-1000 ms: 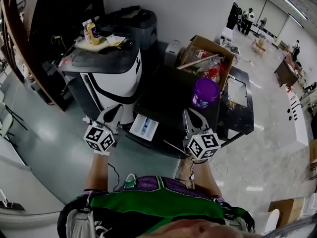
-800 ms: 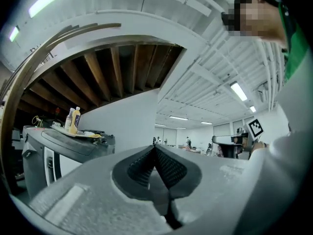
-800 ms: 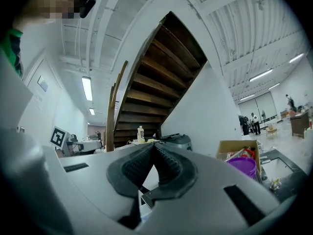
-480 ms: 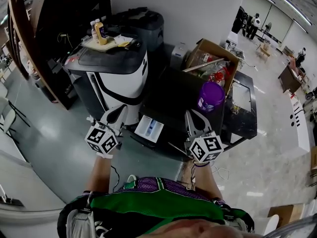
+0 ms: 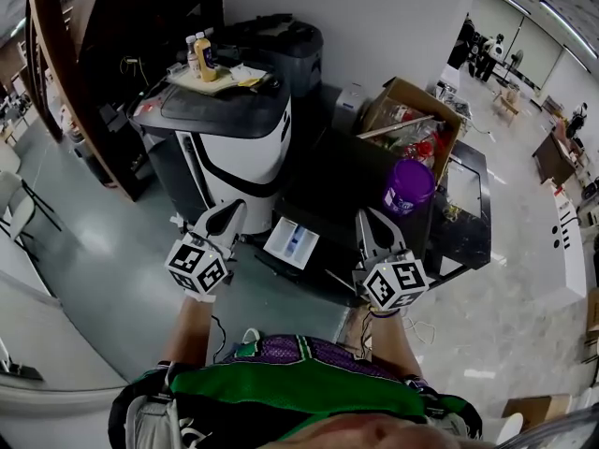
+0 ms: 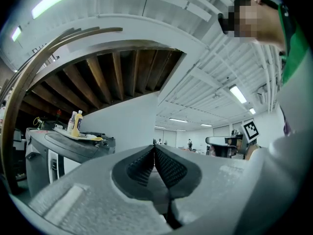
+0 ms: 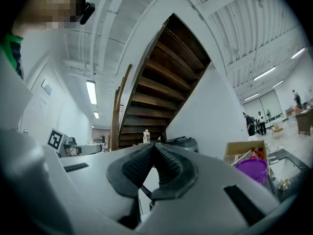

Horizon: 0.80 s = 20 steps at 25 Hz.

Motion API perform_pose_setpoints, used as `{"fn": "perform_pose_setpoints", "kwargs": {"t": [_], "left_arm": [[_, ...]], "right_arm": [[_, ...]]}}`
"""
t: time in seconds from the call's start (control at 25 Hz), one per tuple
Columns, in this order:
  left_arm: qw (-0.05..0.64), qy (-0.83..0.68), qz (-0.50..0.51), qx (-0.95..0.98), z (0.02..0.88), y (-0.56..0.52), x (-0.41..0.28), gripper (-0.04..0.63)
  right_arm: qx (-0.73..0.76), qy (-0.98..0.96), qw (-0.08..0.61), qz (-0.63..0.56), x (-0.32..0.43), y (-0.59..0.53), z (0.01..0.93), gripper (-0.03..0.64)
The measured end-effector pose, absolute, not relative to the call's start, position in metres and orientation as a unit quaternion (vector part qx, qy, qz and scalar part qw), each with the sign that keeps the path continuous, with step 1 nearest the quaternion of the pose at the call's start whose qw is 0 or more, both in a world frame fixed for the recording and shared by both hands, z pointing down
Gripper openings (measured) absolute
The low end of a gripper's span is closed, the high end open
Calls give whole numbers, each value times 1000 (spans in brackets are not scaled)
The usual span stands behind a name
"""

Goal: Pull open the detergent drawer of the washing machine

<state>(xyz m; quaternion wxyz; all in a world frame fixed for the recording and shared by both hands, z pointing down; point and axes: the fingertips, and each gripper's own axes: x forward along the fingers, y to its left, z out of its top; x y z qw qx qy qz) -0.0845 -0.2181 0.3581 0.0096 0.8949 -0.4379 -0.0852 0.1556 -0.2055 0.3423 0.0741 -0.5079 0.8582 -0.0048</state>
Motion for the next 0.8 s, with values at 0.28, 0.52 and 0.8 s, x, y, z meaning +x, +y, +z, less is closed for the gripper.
{"fn": "perform_pose_setpoints", "kwargs": {"t": [0.28, 0.52, 0.8], "left_arm": [[5, -439, -95, 893, 354, -208, -88, 18], [6, -445, -95, 890, 355, -202, -88, 18], [-1, -444, -86, 892, 350, -201, -86, 18]], "right_arm": [[-499, 864, 65, -7, 149, -202, 344, 2], [-492, 868, 63, -4, 145, -195, 342, 2], [-491, 869, 64, -11, 145, -192, 344, 2]]}}
